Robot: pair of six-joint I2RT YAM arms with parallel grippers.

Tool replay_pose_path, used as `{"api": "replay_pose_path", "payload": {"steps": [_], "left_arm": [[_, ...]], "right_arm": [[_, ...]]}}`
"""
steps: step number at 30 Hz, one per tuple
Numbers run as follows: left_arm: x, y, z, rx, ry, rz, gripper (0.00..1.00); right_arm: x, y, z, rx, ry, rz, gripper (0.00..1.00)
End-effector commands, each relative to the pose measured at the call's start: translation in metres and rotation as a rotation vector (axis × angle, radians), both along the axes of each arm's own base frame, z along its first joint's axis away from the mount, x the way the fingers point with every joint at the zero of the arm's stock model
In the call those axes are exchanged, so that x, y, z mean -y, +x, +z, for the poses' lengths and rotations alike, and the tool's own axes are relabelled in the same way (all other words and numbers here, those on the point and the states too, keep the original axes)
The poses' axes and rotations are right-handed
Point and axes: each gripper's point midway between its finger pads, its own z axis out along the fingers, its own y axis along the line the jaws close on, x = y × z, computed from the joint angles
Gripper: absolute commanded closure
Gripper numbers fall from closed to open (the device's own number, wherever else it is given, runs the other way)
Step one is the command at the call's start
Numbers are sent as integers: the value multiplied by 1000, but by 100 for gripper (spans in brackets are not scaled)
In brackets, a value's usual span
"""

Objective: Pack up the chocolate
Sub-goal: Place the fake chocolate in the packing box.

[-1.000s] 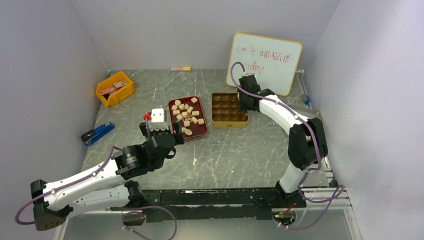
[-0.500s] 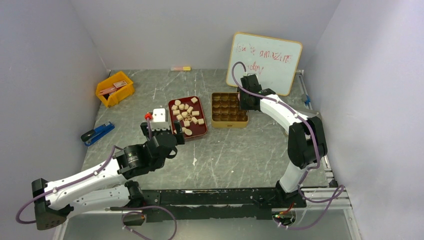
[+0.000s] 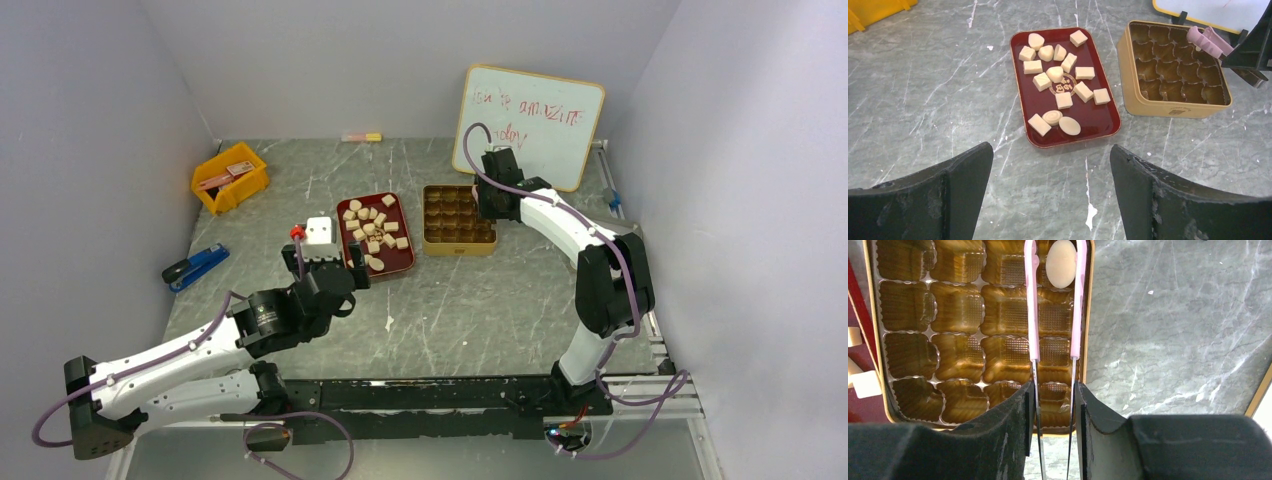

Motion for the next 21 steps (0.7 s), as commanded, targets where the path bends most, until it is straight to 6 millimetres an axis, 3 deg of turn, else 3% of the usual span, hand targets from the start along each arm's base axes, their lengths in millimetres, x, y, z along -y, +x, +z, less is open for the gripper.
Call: {"api": "replay_pose_path", "payload": {"steps": [1, 13, 21], "left_arm": [[4, 3, 17, 27, -52, 13, 9], [2, 1, 16, 21, -68, 23, 9], [-2, -1, 21, 23, -82, 28, 9]], "right_arm": [[-2, 12, 29, 89, 29, 14, 65], [-32, -2, 62, 151, 38, 93, 70], [-84, -37, 70, 155, 0, 205, 70]]}}
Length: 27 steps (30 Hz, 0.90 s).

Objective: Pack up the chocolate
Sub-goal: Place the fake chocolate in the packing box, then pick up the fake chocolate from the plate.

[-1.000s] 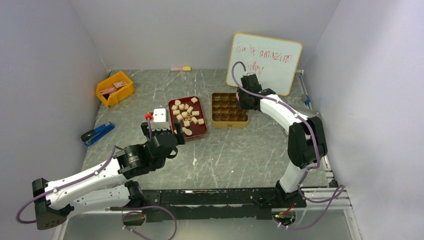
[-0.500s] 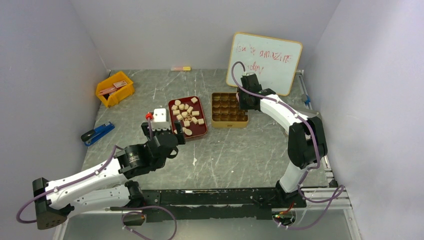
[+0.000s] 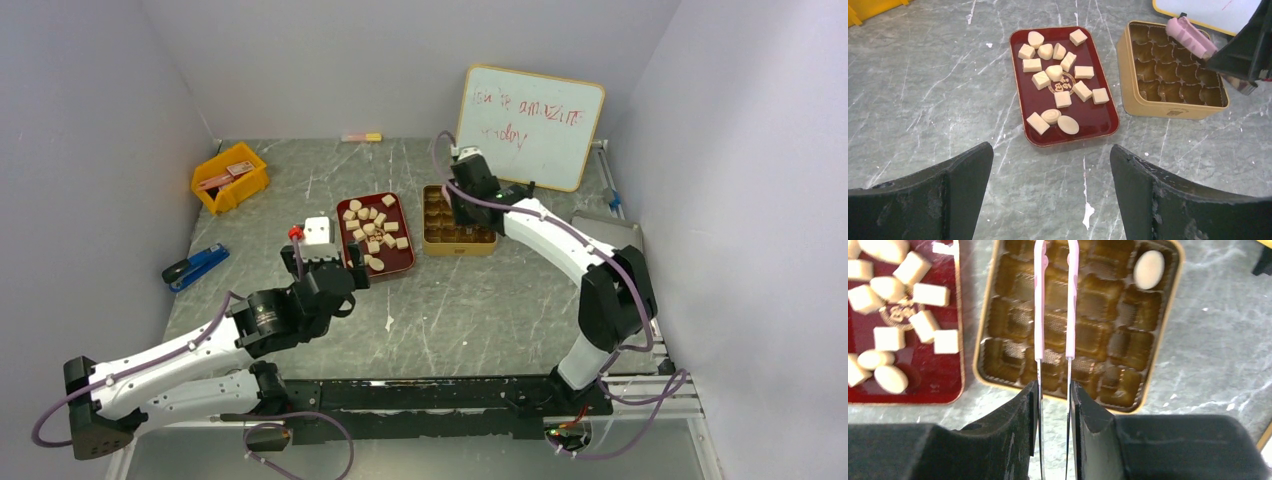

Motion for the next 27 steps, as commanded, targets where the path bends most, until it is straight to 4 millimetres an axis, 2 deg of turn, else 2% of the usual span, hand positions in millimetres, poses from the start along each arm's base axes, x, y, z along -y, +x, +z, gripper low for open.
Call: {"api": "replay_pose_path", "payload": {"steps": [1, 10, 16, 17, 22, 27], "left_arm": [[-3, -1, 23, 32, -68, 19, 9], [-7, -3, 24, 31, -80, 21, 9], [-8, -3, 24, 32, -80, 25, 9], [-8, -4, 24, 32, -79, 24, 9], [-10, -5, 24, 32, -86, 23, 9], [-14, -7, 26, 35, -94, 25, 9]], "right_arm": [[-28, -17, 35, 76, -5, 55, 70], [-88, -65, 18, 48, -4, 189, 70], [-122, -89, -2, 19, -24, 264, 71], [-133, -96, -8, 9, -24, 286, 71], [-155, -110, -21, -7, -40, 330, 70], [-172, -114, -30, -12, -57, 348, 70]]}}
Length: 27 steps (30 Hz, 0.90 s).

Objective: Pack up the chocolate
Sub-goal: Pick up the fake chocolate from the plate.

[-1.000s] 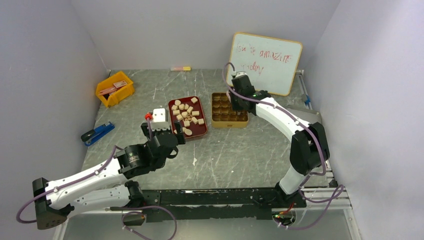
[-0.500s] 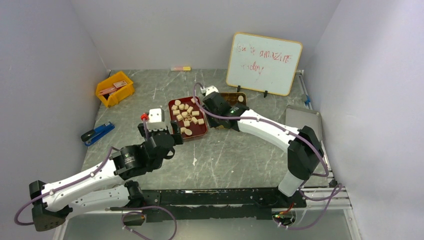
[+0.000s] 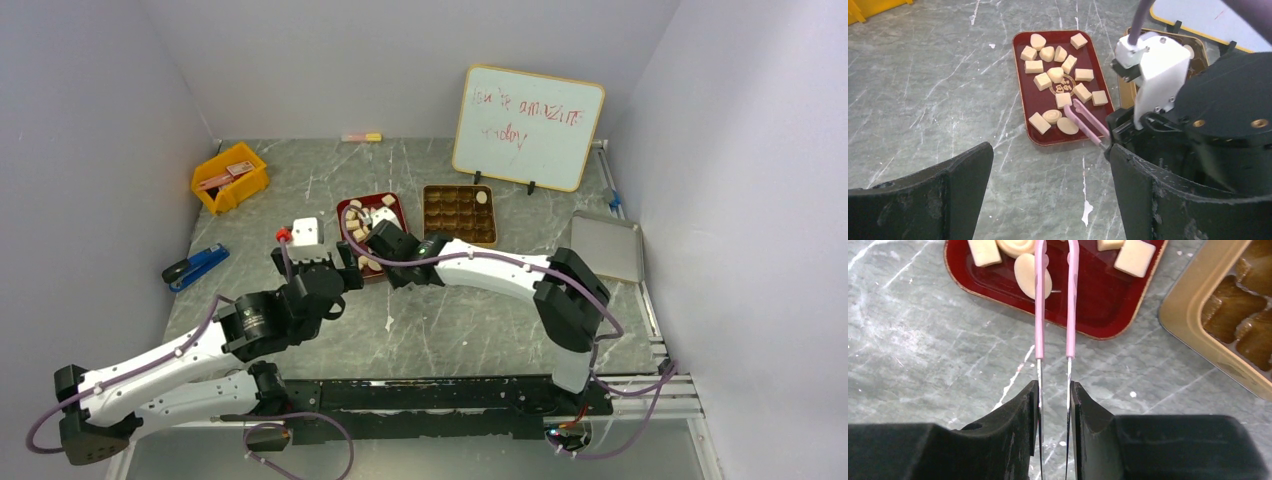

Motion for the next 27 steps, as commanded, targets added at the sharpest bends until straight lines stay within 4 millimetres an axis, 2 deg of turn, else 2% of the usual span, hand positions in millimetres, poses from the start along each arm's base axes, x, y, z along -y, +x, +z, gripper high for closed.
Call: {"api": "replay_pose_path", "payload": {"steps": [1, 15, 27], "left_arm": [[-4, -1, 19, 30, -63, 18, 9], [-13, -5, 20, 40, -60, 21, 9], [-16, -5, 21, 50, -49, 24, 9]], "right_arm": [[-25, 10, 22, 61, 59, -19, 69], [-43, 16, 14, 57, 44, -28, 67], [-45, 24, 16, 87, 20, -51, 66]]}}
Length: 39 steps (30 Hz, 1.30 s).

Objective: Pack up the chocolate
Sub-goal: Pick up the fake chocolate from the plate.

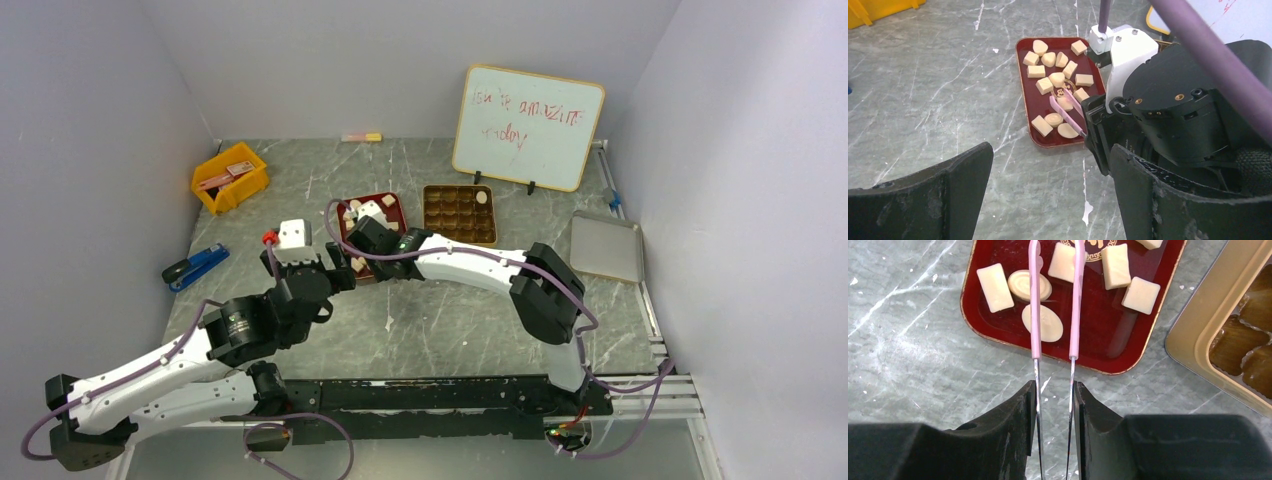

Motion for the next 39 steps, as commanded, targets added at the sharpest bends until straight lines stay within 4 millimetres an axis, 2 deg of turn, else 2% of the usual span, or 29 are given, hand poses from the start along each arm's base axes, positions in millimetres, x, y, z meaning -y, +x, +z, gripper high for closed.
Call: {"api": "replay_pose_path", "payload": {"steps": [1, 6, 39], "left_arm": [[-3, 2, 10, 28, -17, 20, 9], [-3, 2, 10, 28, -18, 20, 8], [-6, 0, 8, 26, -19, 23, 9]], "right_arm": [[-7, 9, 22, 54, 23, -23, 66], [-5, 10, 24, 65, 18, -31, 66], [1, 5, -5, 24, -21, -40, 62]]}}
